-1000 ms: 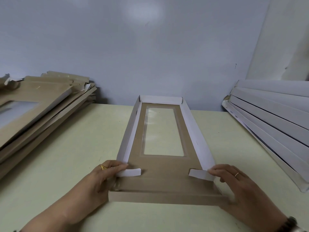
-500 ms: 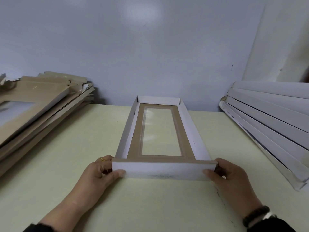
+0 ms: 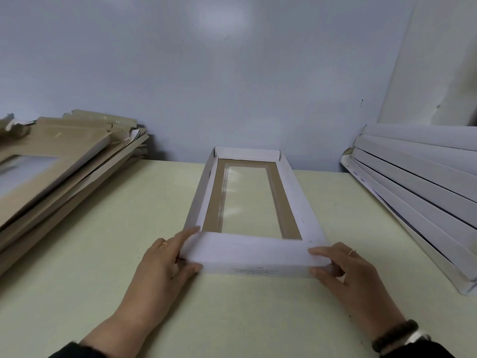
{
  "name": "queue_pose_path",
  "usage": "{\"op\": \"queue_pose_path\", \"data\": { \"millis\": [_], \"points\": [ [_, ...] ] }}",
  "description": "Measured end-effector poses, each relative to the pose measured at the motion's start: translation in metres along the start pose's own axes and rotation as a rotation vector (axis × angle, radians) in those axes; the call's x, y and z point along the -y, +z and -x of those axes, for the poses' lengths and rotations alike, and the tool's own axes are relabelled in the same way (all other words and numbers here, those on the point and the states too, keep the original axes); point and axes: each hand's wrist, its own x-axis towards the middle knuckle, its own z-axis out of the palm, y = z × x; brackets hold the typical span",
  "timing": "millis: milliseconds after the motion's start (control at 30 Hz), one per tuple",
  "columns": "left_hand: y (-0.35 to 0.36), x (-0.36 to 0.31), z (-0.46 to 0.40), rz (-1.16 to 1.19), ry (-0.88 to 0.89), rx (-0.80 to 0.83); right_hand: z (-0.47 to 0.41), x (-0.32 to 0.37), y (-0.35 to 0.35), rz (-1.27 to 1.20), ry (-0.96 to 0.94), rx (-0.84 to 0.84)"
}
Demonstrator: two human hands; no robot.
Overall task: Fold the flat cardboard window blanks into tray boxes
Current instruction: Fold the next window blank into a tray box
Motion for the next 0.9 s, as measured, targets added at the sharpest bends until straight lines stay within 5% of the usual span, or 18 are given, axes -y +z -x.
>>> {"op": "queue_pose_path", "data": {
  "millis": [500,700,900],
  "points": [
    [0.002,-0.002,0.001,-0.285,0.186,-0.024,-0.005,0.002,0.004,0.447,-0.311,-0.097],
    [0.020,-0.034,0.000,-0.332,0.367,0.092,-0.006,0.020,0.021,0.383,-0.470,-0.006],
    [0.032,-0.046,-0.002,-0.391,0.398,0.080,-0.006,0.016,0.019,0.234,-0.361,0.162]
  ]
}}
